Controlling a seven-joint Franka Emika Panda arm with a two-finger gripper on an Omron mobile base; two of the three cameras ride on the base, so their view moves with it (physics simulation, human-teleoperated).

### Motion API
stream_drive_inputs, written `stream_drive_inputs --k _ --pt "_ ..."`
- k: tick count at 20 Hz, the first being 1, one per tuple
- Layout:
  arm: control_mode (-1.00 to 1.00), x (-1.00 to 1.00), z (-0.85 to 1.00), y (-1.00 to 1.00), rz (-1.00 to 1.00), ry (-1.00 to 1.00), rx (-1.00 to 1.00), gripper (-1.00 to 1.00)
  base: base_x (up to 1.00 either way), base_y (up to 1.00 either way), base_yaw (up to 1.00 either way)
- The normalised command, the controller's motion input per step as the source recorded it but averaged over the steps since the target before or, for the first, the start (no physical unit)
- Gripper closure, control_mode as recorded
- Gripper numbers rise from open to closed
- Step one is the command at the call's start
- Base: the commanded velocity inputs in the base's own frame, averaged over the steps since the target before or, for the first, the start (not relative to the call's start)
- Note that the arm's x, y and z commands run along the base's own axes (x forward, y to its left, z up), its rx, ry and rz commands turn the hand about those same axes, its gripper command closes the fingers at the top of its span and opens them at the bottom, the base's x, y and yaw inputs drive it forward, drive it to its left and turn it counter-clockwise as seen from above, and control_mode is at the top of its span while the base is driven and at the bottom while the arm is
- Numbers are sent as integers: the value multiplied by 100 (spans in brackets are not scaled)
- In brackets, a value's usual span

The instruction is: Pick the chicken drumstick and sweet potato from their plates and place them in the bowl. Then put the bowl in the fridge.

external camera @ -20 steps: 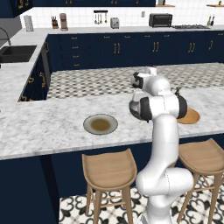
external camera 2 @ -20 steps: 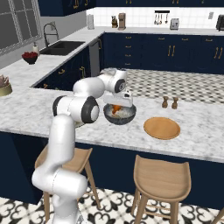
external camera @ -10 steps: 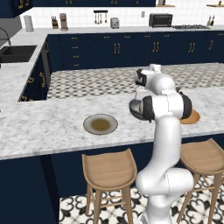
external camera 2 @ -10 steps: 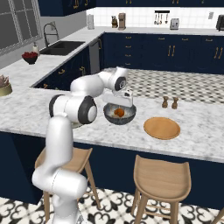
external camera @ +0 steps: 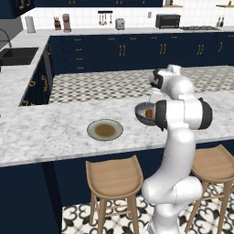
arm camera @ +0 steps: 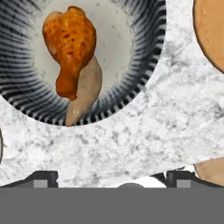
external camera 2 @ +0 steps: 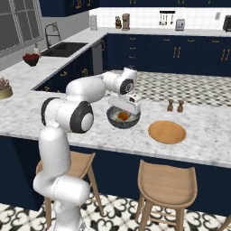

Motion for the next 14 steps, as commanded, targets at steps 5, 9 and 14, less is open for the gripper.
stream_drive_inputs --k 5,9,14 --pt "-100 -34 -3 -20 -17 0 2 -100 0 0 0" --pt "-100 15 -26 -3 -2 0 0 -100 0 0 0" --pt "-100 35 -38 -9 0 0 3 -100 0 0 0"
